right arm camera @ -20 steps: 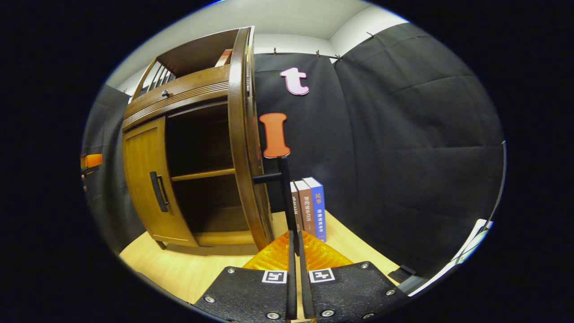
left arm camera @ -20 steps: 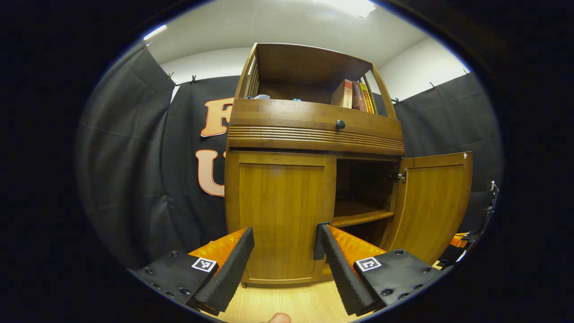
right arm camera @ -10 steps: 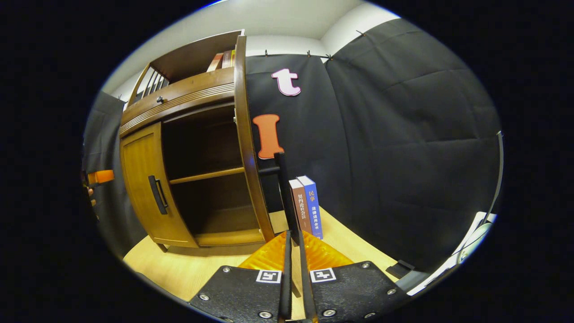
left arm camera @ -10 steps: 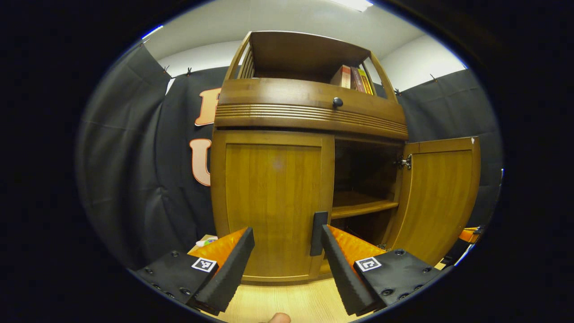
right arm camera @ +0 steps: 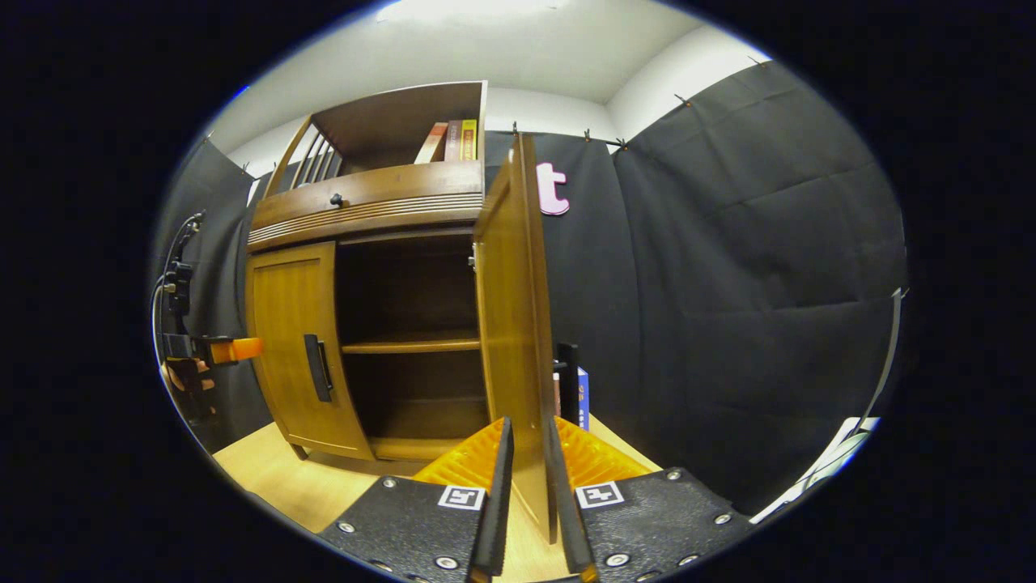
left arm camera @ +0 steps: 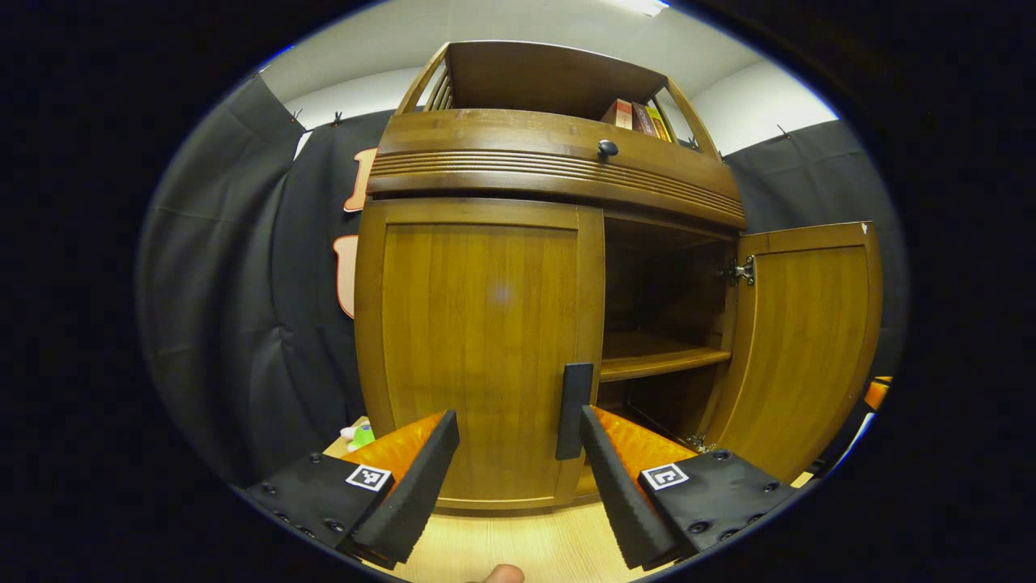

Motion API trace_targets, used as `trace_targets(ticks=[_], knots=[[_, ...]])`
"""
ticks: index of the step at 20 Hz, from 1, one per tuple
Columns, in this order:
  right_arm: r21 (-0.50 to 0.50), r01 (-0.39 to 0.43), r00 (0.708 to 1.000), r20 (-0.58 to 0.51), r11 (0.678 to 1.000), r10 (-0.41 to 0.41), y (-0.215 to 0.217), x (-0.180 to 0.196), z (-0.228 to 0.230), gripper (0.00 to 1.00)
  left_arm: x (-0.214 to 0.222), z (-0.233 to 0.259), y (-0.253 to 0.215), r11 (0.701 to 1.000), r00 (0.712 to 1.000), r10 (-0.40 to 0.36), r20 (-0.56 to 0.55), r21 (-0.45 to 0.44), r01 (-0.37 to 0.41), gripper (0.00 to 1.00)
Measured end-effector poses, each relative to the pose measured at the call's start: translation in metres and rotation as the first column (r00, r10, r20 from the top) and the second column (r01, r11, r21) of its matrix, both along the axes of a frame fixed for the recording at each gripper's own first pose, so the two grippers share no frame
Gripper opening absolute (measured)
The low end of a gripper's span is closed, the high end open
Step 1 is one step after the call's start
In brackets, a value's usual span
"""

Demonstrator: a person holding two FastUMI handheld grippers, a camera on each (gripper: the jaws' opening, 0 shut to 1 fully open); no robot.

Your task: Open the right door of the double-door shoe cabinet with the right hand, and open the left door with the left hand.

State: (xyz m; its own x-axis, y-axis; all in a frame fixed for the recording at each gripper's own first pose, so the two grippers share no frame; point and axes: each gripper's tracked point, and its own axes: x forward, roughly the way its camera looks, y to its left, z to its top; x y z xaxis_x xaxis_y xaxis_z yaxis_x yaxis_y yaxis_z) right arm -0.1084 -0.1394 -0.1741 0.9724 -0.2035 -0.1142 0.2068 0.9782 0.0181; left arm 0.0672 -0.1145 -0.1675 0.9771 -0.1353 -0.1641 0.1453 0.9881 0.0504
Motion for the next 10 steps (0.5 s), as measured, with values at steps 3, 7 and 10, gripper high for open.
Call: trace_targets(ticks=[3,7,10], knots=[[0.002,-0.034,0.999,-0.001,0.999,0.034,0.020,0.006,0.004,0.43,0.008,-0.011,-0.005,1.000,1.000,-0.001,-0.009,-0.009,0.001,0.95],[0.008,-0.075,0.997,0.007,0.997,0.075,0.038,0.019,0.009,0.60,0.027,-0.022,-0.015,1.000,1.000,0.000,0.013,-0.005,0.000,0.97],[0.005,-0.095,0.995,0.003,0.995,0.095,0.052,0.029,0.009,0.80,0.035,-0.034,-0.027,1.000,1.000,-0.020,0.000,-0.002,0.020,0.95]])
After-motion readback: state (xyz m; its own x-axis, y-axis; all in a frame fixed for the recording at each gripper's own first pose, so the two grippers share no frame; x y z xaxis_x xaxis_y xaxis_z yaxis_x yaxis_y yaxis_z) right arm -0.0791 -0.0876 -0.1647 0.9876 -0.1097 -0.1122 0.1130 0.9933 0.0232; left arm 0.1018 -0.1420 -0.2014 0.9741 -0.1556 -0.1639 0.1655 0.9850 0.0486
